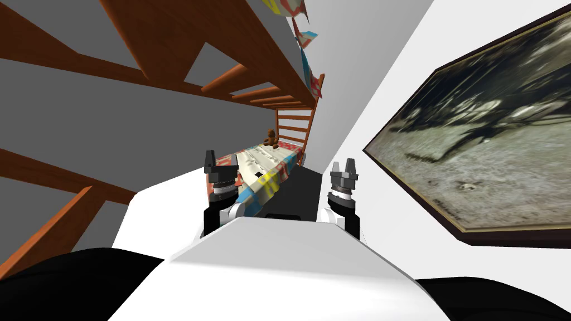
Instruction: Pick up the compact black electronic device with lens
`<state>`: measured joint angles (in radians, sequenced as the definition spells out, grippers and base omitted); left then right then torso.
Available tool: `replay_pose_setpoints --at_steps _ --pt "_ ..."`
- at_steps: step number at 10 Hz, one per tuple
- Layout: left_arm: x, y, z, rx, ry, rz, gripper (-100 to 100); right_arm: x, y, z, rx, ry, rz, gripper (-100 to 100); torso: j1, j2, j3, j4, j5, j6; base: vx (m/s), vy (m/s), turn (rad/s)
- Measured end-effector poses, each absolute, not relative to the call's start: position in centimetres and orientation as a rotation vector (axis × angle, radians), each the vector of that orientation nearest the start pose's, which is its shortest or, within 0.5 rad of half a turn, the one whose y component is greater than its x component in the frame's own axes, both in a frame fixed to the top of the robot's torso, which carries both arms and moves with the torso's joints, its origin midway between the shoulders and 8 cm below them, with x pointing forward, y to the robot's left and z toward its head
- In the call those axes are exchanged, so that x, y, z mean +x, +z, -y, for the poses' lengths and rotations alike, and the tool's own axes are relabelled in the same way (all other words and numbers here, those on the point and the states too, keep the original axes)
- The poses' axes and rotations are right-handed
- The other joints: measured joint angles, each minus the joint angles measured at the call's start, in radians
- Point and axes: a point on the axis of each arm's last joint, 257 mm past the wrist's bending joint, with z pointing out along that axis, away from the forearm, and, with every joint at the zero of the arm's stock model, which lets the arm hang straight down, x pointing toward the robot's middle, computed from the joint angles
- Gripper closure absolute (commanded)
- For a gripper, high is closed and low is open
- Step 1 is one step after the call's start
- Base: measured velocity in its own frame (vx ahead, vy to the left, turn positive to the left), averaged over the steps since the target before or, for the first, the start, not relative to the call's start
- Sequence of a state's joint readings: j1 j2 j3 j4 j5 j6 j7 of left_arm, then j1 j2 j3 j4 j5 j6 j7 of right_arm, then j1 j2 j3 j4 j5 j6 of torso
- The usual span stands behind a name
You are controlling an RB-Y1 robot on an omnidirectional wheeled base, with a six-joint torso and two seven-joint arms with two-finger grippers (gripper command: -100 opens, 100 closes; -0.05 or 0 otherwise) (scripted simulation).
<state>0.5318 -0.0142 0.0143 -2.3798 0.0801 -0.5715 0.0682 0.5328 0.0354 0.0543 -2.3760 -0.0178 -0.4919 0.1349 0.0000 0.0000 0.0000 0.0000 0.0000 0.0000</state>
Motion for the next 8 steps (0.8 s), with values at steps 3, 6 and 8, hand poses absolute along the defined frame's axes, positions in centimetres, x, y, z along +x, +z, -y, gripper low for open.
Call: replay_pose_setpoints --at_steps 3,6,8 --pt "31.1 6.3 -28.9 -0.612 -1.407 -0.532 -100 32.5 5.5 26.9 0.607 1.24 -0.562 0 0.002 0.002 0.001 0.001 0.0 0.0 -0.038 0.027 0.066" --pt "32.2 5.2 -29.1 -0.634 -1.382 -0.629 -100 32.5 5.5 26.9 0.607 1.24 -0.562 0 0.002 0.002 0.001 0.0 0.0 0.0 -0.028 0.025 0.065" --pt "32.8 4.1 -29.8 -0.662 -1.358 -0.694 -100 32.5 5.5 26.9 0.607 1.24 -0.562 0 0.002 0.002 0.001 0.0 0.001 0.0 -0.02 0.027 0.053"
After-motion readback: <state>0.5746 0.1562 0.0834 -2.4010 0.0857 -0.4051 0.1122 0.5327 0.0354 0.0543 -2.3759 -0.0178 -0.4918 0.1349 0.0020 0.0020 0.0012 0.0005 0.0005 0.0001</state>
